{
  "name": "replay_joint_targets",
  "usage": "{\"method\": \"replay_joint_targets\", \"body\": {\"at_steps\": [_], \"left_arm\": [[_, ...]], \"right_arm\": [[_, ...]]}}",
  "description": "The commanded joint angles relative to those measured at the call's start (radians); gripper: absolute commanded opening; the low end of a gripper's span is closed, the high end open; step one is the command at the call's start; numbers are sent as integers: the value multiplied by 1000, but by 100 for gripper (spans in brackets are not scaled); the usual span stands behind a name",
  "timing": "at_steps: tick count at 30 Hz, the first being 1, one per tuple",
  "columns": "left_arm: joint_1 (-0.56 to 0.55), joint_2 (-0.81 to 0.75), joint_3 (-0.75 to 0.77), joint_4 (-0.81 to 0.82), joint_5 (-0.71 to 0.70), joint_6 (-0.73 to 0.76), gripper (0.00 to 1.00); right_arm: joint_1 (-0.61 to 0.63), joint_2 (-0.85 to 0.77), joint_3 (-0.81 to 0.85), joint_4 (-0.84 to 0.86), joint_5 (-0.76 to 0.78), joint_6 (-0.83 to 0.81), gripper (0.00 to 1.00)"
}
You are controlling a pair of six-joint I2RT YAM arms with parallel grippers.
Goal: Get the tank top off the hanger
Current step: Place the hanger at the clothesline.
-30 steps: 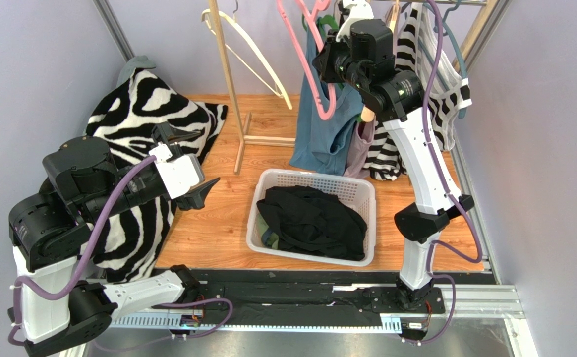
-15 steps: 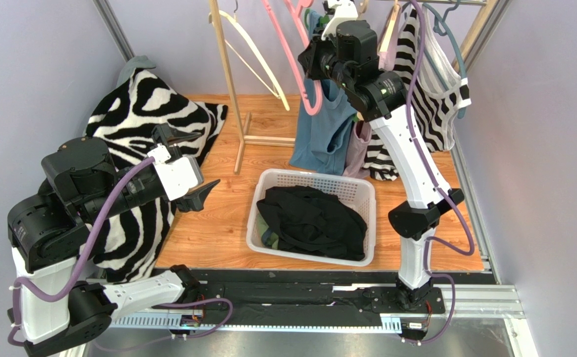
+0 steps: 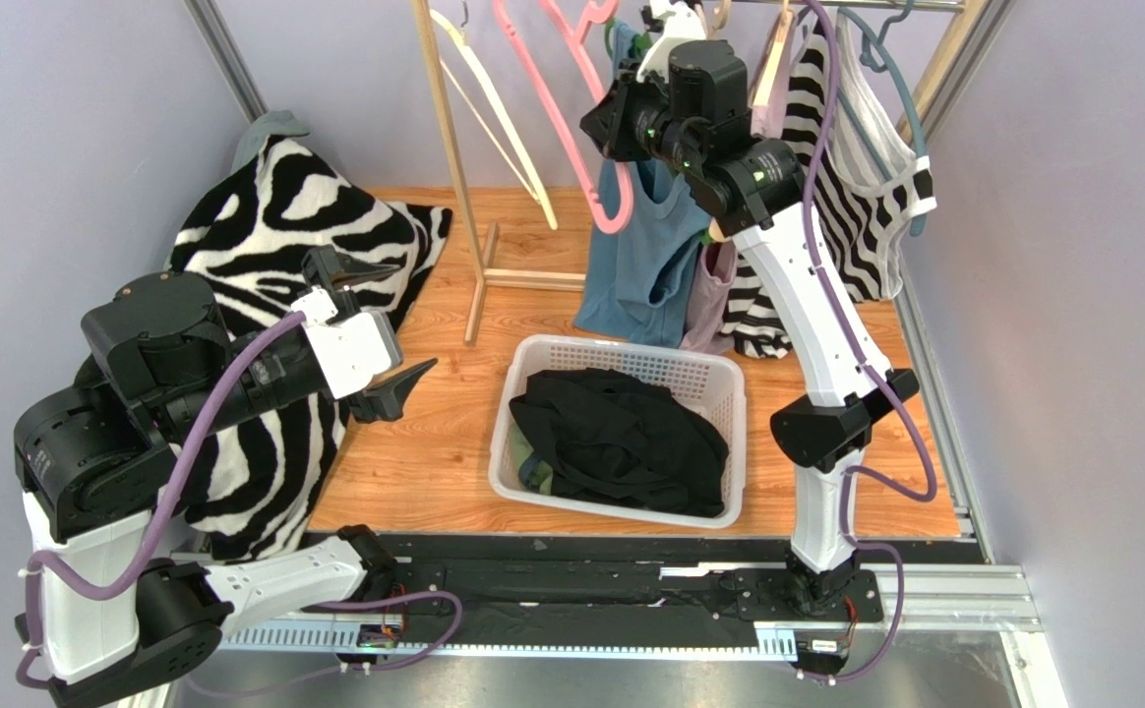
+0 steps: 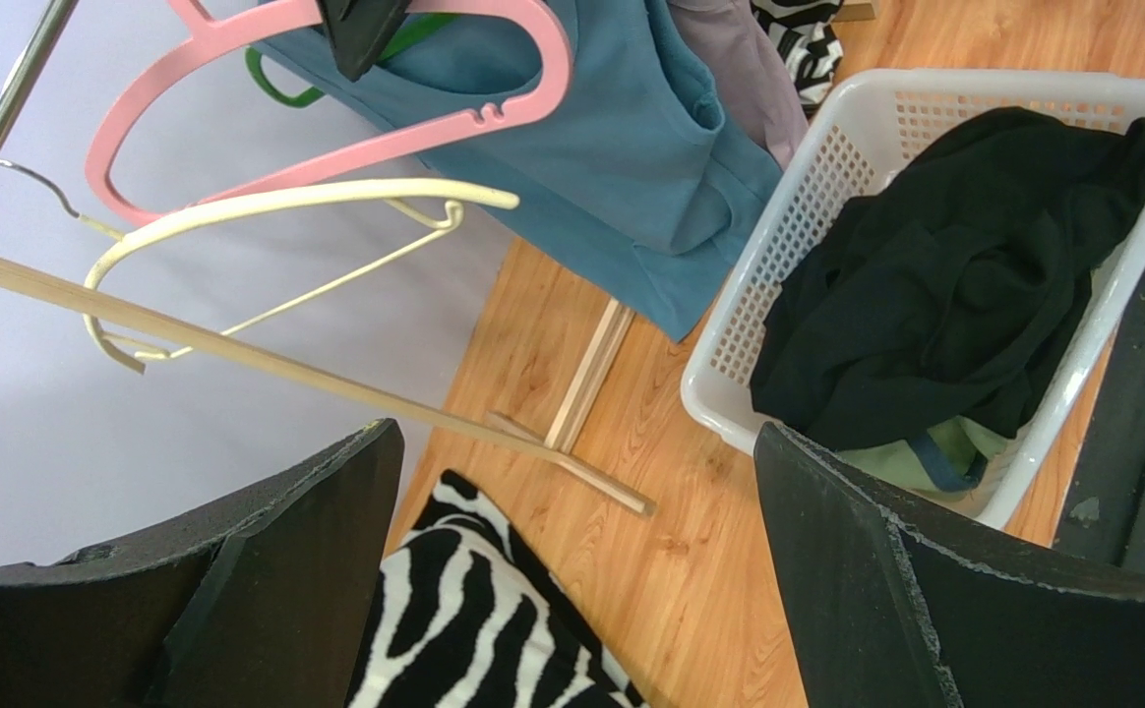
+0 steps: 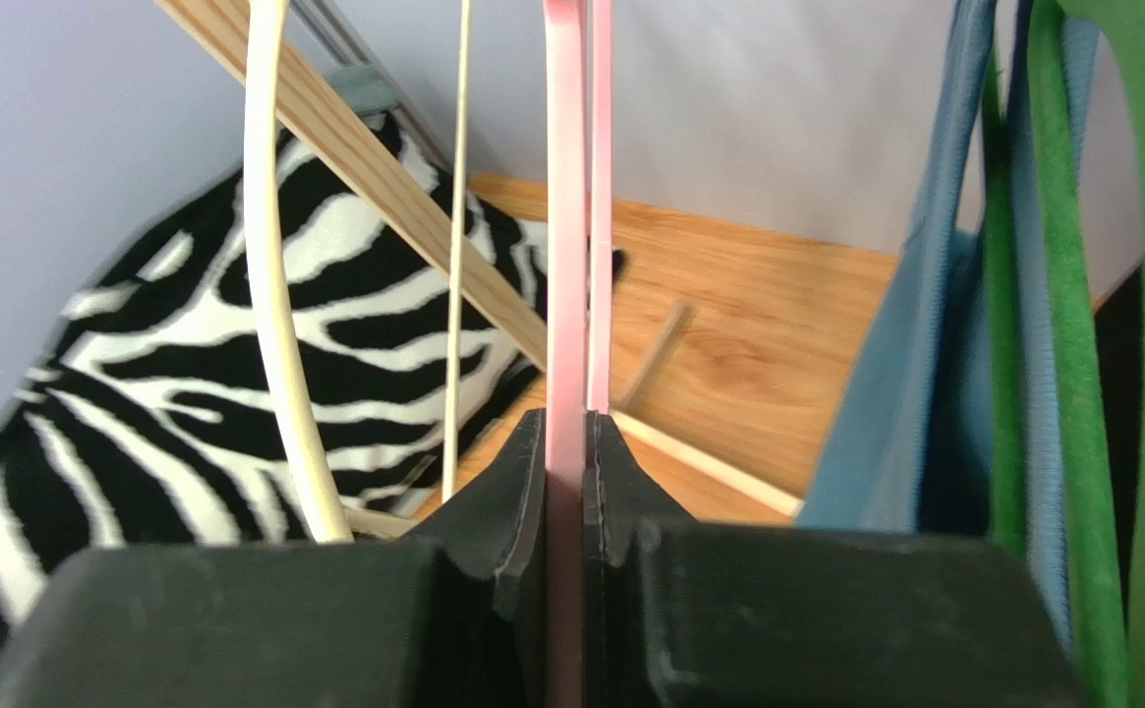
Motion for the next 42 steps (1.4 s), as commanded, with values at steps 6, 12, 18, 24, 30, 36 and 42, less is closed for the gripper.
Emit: {"method": "replay_joint_targets", "body": {"at_steps": [6,12,18,24,30,36,42], "left_arm": [[15,-35,3,1,33,-26,98],[15,-39,4,0,41,-28,98],[15,-30,17,-2,56,-29,98],[15,-29,23,-5,59,-32,99],[18,-19,35,-5,68,-34,99],[18,-10,41,-8,71,-31,99],[18,7,52,-8,70,-29,99]], "right_arm": [[-81,15,-36,118,-282,275,0],[-17,32,24,3,-110,117,0],[113,41,39,-45,152,-83,0],[183,72,62,-49,309,-187,0],[198,103,100,-7,347,-235,0],[206,120,103,76,340,-274,0],[265,133,65,168,333,-408,0]]}}
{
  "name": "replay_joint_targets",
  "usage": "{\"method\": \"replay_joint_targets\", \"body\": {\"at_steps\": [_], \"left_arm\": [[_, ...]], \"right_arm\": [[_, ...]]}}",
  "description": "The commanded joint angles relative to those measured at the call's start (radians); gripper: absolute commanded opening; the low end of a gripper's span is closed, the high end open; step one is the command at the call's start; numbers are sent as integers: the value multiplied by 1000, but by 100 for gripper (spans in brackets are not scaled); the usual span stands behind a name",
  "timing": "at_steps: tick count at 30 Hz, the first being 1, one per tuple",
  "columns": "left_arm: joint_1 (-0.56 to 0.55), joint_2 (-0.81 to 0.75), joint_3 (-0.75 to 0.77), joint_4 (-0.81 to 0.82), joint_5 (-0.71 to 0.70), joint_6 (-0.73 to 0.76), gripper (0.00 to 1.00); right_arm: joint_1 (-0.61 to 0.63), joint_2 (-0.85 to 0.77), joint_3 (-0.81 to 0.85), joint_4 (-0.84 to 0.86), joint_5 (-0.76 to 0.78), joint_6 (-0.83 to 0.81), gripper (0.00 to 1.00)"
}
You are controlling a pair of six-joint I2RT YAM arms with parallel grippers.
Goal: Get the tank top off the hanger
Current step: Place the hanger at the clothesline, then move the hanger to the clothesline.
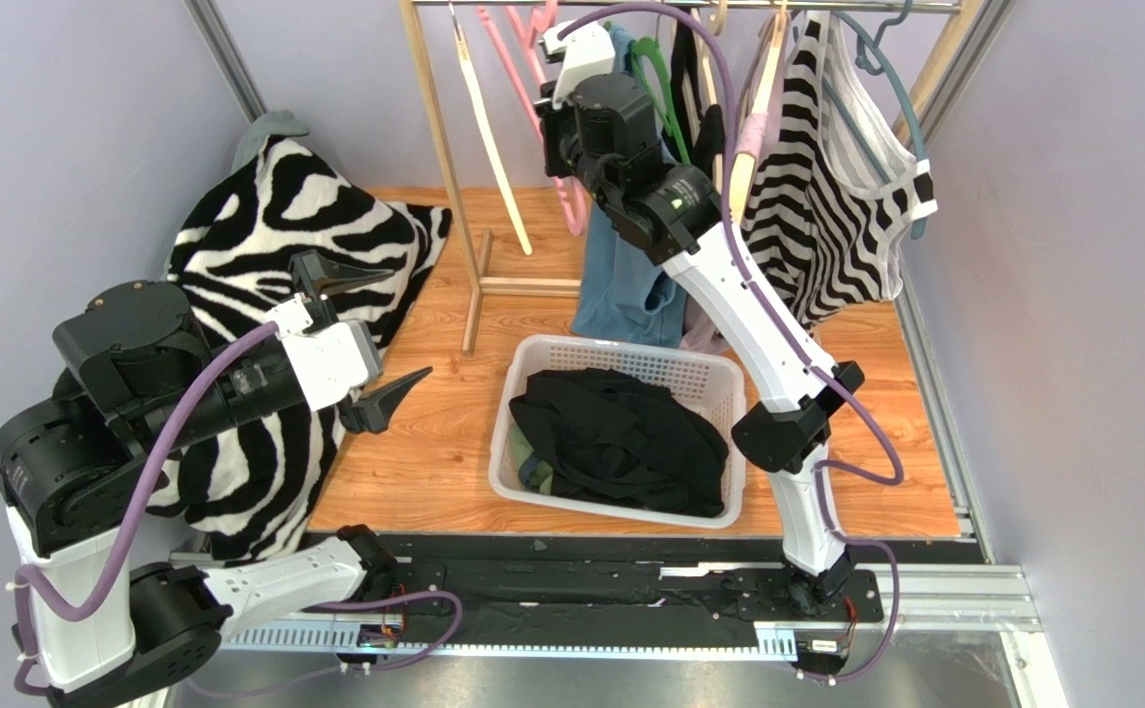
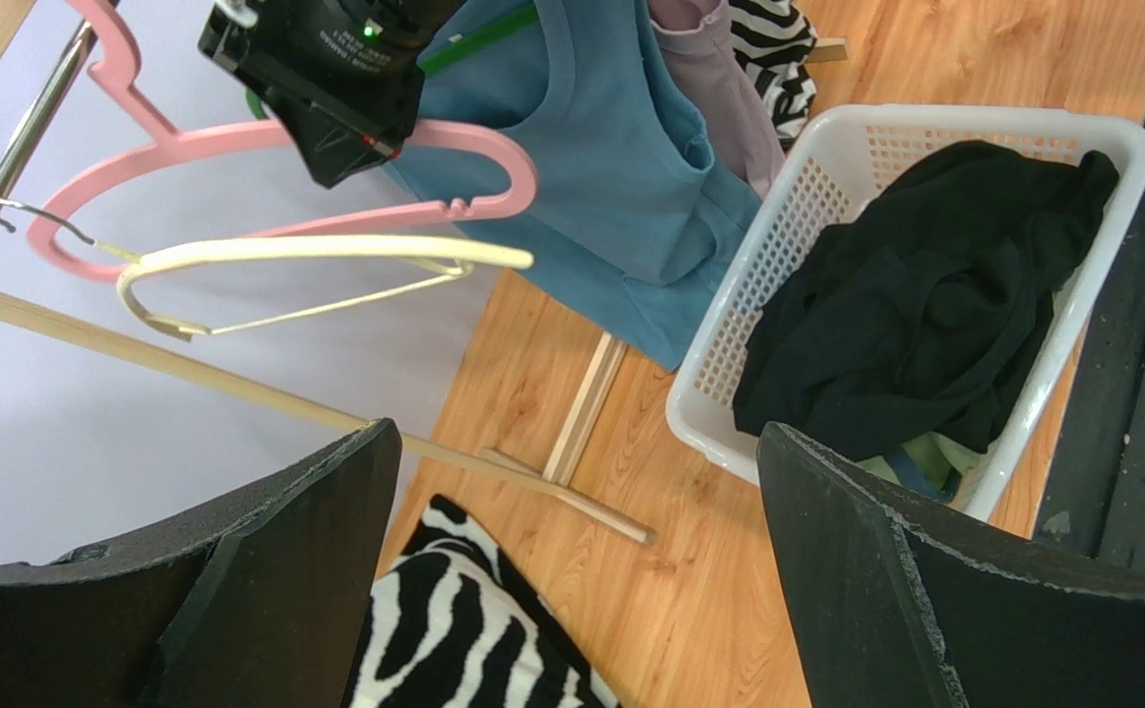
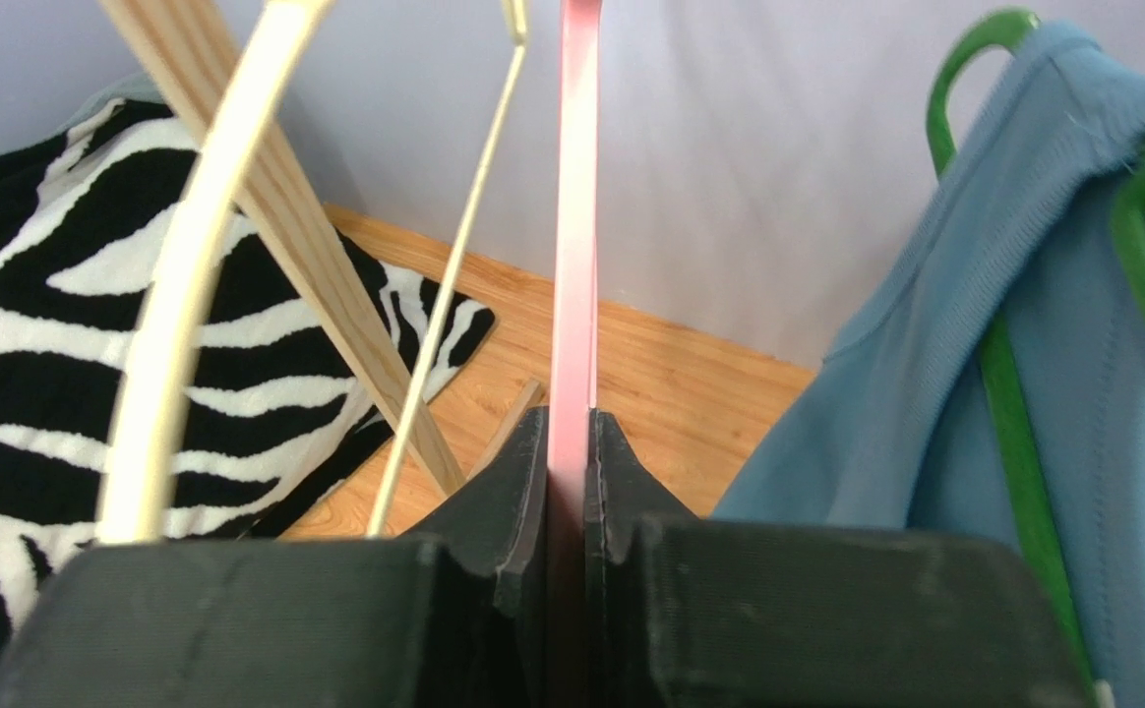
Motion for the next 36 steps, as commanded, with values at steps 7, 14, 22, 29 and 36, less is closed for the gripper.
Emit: {"method": "replay_joint_targets", "body": {"at_steps": [7,14,22,29,36], "left_arm": [[7,28,27,1,12,-12,99],[8,25,21,0,14,-14,99],[17,8,5,-2,18,-15,99],[26,-3,4,-5,35,-18,99],[26,-8,2,-5,38,-18,99]], "right_arm": [[67,-38,-56,91,7,-127,60],[61,-193,-109,64,6,-110,68],[3,-340,-210,21,4,-91,68],[-140,-371,-250,-54,-45,31,67],[-180,-357,-254,-127,-68,57,64]]}}
